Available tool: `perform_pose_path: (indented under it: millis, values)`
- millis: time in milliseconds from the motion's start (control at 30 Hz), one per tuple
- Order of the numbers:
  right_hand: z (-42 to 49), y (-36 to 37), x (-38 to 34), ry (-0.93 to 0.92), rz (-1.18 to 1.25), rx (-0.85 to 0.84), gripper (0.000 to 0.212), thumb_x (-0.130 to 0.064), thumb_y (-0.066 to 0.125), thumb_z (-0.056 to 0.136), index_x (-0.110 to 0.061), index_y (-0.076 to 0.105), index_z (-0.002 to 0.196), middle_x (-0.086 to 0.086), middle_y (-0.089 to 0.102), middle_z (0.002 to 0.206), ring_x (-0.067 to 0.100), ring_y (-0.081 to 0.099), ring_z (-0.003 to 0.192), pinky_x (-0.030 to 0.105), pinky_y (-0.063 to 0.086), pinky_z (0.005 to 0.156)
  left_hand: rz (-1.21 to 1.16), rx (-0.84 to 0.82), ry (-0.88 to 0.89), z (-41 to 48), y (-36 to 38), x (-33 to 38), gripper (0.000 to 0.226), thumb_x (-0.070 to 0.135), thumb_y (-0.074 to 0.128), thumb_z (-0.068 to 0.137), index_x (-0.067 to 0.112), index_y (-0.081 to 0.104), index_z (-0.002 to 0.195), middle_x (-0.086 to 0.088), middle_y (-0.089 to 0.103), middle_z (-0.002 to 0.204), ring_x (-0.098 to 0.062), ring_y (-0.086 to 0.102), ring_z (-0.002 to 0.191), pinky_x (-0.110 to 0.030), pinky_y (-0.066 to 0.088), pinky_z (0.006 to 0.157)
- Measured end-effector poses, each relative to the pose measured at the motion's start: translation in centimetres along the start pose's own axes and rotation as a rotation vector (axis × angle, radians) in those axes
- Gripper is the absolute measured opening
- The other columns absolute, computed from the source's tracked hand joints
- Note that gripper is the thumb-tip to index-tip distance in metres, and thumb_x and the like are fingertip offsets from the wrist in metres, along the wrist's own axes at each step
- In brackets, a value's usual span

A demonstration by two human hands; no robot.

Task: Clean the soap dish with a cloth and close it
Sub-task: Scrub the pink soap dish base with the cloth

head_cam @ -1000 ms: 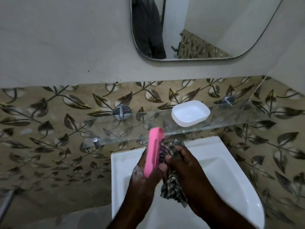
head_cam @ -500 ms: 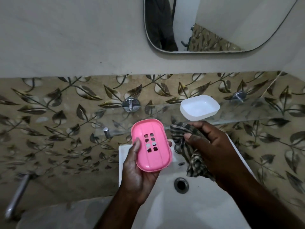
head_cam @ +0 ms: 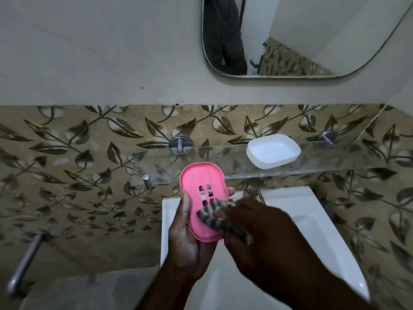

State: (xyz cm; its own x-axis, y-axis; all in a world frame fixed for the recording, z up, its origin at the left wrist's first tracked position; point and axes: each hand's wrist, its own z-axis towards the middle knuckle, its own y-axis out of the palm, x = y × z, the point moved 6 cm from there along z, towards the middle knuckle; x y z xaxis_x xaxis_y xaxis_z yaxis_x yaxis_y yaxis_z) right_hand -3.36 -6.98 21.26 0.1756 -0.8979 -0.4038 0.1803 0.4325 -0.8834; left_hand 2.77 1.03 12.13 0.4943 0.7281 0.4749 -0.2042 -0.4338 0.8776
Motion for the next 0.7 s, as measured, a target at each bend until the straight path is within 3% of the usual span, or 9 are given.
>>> perform_pose_path:
  millis: [67,167,233,333,400,500,533,633,700]
  values:
    - [-0.6,0.4,0.2,0.036,0.233,-0.071,0.020,-0.032,0.065,0.081,-0.037,0.064,0.100,-0.018,0.060,0.083,0.002,0.061,0.075,0.013,0.045,0.065,0.051,-0.016,-0.008,0.5,-0.7,0.5,0.090,0.064,0.076,0.061,0.003,0.061,0.126,-0.030,0.059,0.126,-0.038,0.065,0.102,-0.049,0.054,0.089]
    - [-0.8,0.9,0.7,0.284,0.930,-0.252,0.007,-0.023,0.069,0.087,-0.026,0.072,0.092,0.001,0.064,0.066,0.014,0.056,0.051,0.024,0.045,0.047,0.059,-0.046,-0.002,1.0,-0.8,1.3,0.098,0.073,0.071,0.059,0.004,0.060,0.128,-0.031,0.060,0.124,-0.040,0.065,0.102,-0.053,0.052,0.090]
    - [-0.3,0.0,1.9,0.397,1.081,-0.112,0.012,-0.025,0.067,0.081,-0.020,0.073,0.090,0.014,0.066,0.068,0.027,0.056,0.054,0.030,0.046,0.048,0.022,-0.038,0.006,1.1,-0.7,1.6,0.091,0.068,0.071,0.062,0.007,0.061,0.127,-0.029,0.059,0.127,-0.041,0.064,0.106,-0.056,0.052,0.090]
    - [0.2,-1.2,4.5,0.497,1.044,0.169,0.011,-0.019,0.067,0.086,-0.021,0.070,0.097,0.014,0.073,0.087,0.043,0.065,0.073,0.038,0.054,0.056,-0.003,-0.012,0.035,1.2,-0.8,1.8,0.070,0.064,0.060,0.073,0.012,0.067,0.120,-0.023,0.065,0.122,-0.036,0.066,0.106,-0.056,0.052,0.089]
    - [0.6,-2.4,5.1,0.446,0.876,0.251,0.014,-0.017,0.063,0.091,-0.024,0.068,0.101,0.008,0.073,0.089,0.034,0.069,0.077,0.042,0.057,0.061,0.032,-0.035,0.018,1.2,-0.8,1.7,0.075,0.062,0.070,0.069,0.011,0.065,0.123,-0.024,0.064,0.122,-0.039,0.066,0.103,-0.058,0.052,0.087]
    - [1.7,-3.4,4.1,0.317,0.660,0.280,0.024,-0.014,0.059,0.094,-0.033,0.066,0.107,0.008,0.070,0.076,0.025,0.064,0.055,0.030,0.057,0.053,0.142,-0.008,-0.010,1.1,-0.7,1.5,0.093,0.062,0.082,0.054,0.008,0.062,0.126,-0.025,0.065,0.120,-0.040,0.066,0.101,-0.056,0.053,0.087]
    - [2.2,-3.5,3.6,0.254,0.534,0.285,0.027,-0.018,0.059,0.093,-0.035,0.065,0.113,0.000,0.071,0.075,0.015,0.062,0.054,0.025,0.054,0.054,0.188,0.012,-0.016,1.1,-0.7,1.4,0.095,0.063,0.083,0.051,0.009,0.062,0.126,-0.024,0.066,0.119,-0.038,0.067,0.101,-0.056,0.054,0.088]
    - [3.3,-2.5,1.8,0.139,0.022,0.210,0.037,-0.028,0.054,0.088,-0.034,0.063,0.123,-0.009,0.071,0.087,0.010,0.063,0.068,0.028,0.053,0.063,0.255,0.051,0.015,1.0,-0.6,1.3,0.070,0.060,0.076,0.057,0.016,0.072,0.112,-0.019,0.070,0.113,-0.031,0.070,0.098,-0.042,0.059,0.078]
    - [3.4,-1.8,0.8,0.137,-0.133,0.135,0.036,-0.035,0.046,0.088,-0.035,0.062,0.119,-0.004,0.071,0.086,0.017,0.065,0.073,0.030,0.048,0.061,0.275,0.094,0.040,0.8,-0.8,1.4,0.078,0.063,0.077,0.058,0.015,0.068,0.119,-0.019,0.068,0.118,-0.032,0.067,0.106,-0.040,0.058,0.082]
